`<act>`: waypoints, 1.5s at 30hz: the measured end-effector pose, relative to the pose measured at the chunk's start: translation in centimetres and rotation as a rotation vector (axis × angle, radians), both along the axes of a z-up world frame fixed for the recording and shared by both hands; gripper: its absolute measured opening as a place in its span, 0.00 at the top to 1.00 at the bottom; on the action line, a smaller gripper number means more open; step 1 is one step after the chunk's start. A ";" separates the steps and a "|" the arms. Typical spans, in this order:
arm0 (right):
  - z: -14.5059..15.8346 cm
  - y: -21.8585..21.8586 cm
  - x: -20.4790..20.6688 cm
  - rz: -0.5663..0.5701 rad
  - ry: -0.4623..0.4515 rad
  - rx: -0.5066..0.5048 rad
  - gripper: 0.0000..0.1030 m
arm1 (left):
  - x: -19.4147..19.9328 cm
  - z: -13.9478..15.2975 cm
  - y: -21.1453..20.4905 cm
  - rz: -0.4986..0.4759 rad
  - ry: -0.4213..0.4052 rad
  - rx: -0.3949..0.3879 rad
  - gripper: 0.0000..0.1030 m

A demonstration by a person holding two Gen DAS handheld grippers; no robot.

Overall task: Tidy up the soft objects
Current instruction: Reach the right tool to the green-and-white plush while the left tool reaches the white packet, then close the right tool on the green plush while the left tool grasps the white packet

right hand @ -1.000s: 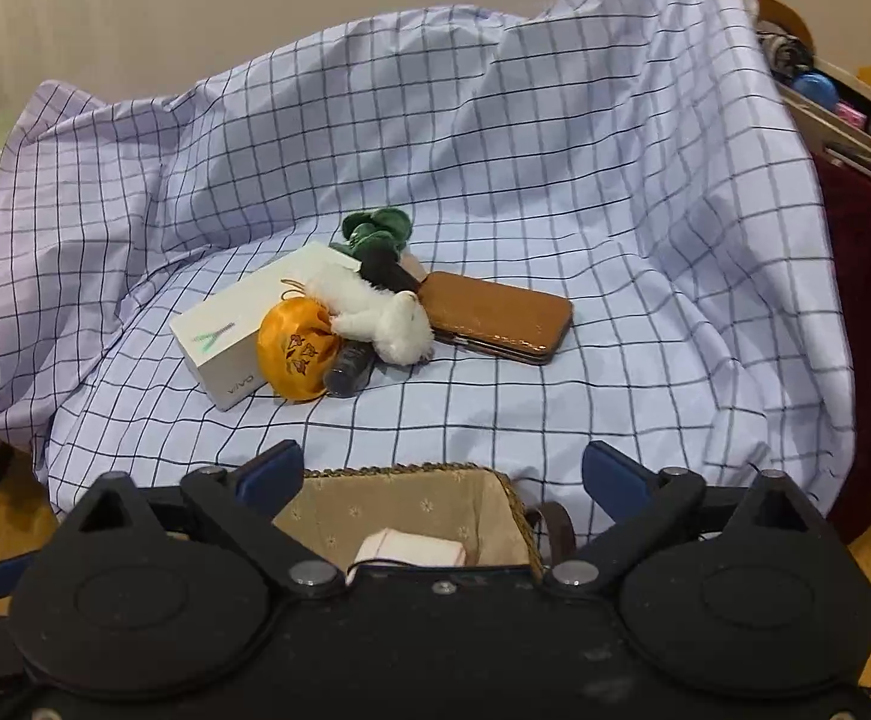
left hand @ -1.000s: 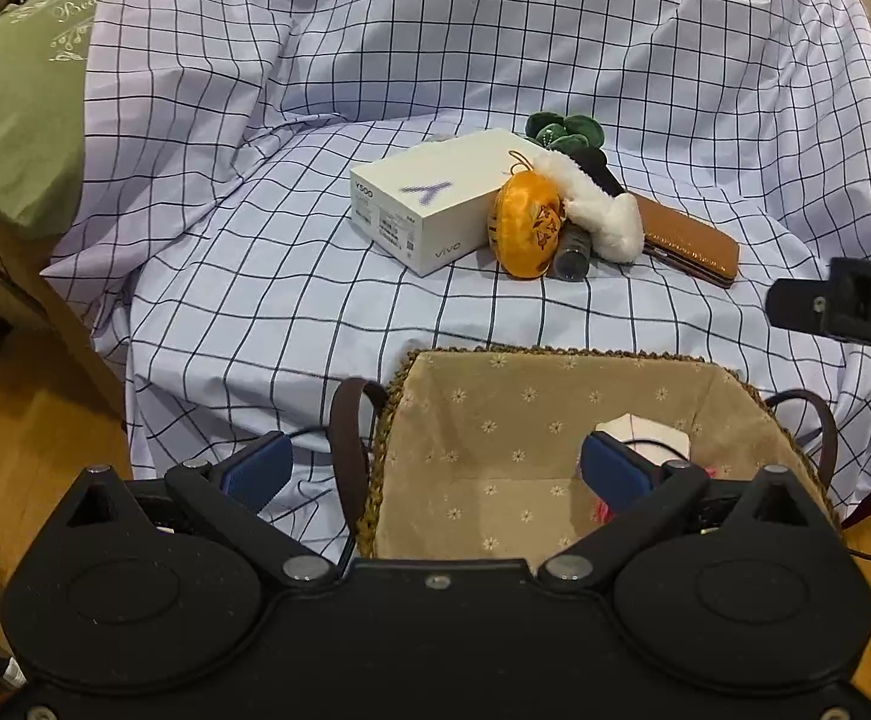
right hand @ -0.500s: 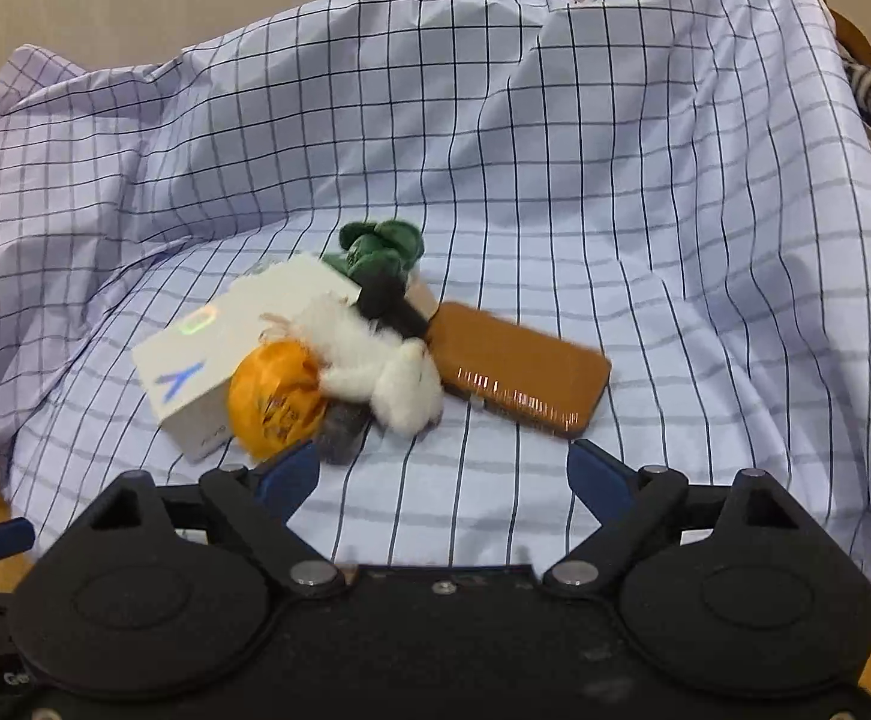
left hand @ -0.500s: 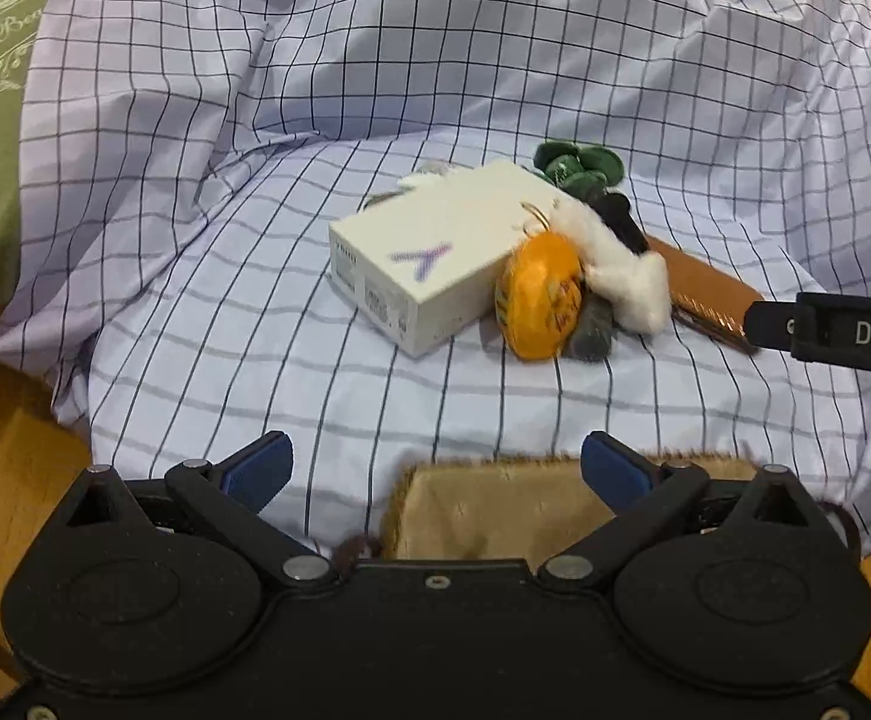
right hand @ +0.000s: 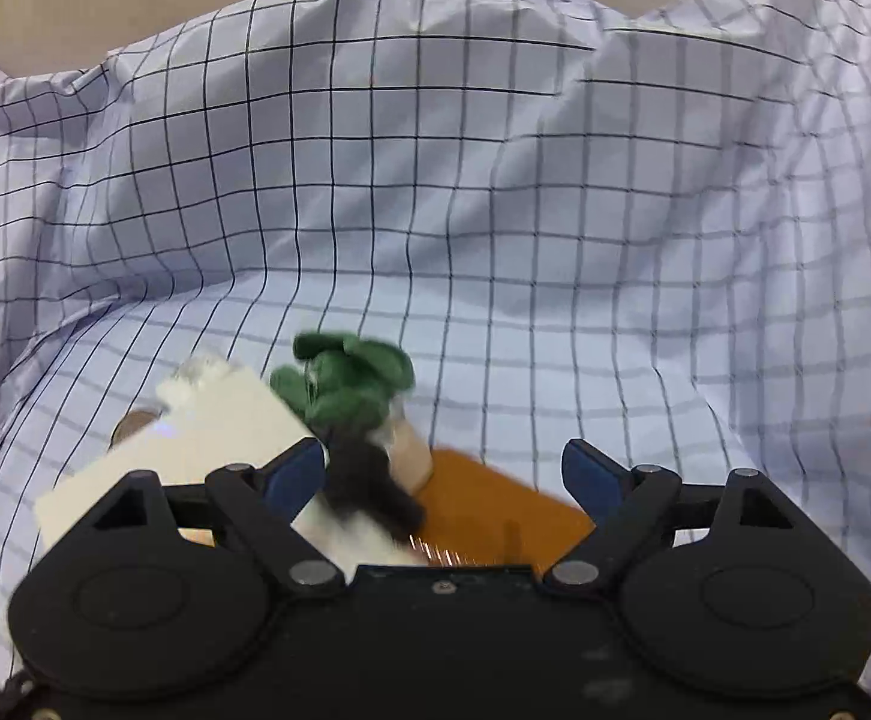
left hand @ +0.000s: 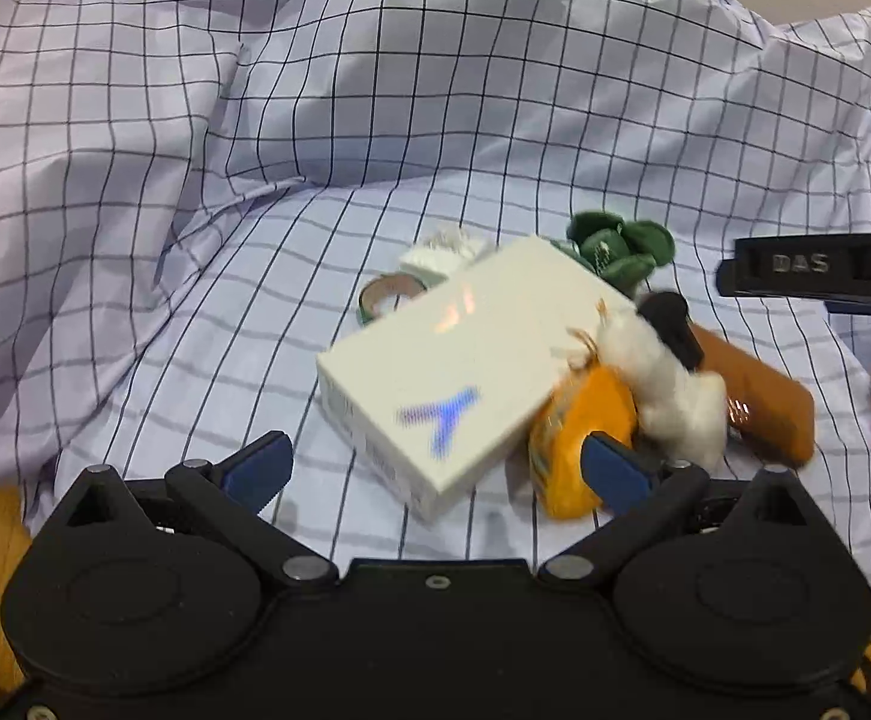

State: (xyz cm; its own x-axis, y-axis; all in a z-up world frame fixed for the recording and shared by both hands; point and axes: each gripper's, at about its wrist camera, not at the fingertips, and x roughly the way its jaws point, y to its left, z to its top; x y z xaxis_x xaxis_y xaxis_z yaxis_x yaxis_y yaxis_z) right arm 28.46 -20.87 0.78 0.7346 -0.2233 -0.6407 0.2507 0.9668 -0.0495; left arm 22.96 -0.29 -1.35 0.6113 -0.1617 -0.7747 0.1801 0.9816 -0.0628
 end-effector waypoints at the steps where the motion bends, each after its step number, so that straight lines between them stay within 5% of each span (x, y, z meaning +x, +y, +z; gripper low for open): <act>1: -0.1 0.1 0.9 0.005 0.002 -0.002 0.17 | 0.7 0.1 0.0 0.002 -0.001 0.000 0.04; 16: -3.4 -1.4 10.6 0.048 0.082 -0.086 0.16 | 7.3 -0.5 1.3 0.069 0.034 -0.023 0.04; 21: -2.7 -5.8 11.0 -0.101 0.095 -0.140 0.17 | 7.8 -0.8 1.1 0.060 0.044 -0.023 0.04; 25: -2.0 -8.9 10.7 -0.189 0.095 -0.053 0.18 | 8.1 -0.9 0.7 0.052 0.048 -0.026 0.04; 30: -1.7 -8.2 10.3 -0.123 0.082 0.036 0.18 | 8.6 -0.8 0.5 0.054 0.050 -0.028 0.04; 42: -5.0 -3.8 13.7 -0.040 0.156 -0.065 0.17 | 13.2 0.1 0.9 0.071 0.065 -0.022 0.04; 45: -5.3 -4.2 14.4 -0.008 0.164 -0.068 0.33 | 15.7 0.0 0.7 0.081 0.086 -0.025 0.04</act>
State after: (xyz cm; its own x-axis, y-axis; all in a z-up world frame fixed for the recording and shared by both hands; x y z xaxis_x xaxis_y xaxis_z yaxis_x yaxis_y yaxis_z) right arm 42.81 -25.11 -4.52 0.6194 -0.2755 -0.7352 0.2413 0.9579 -0.1557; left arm 38.69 0.40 -1.39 0.5547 -0.1346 -0.8211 0.0936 0.9907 -0.0992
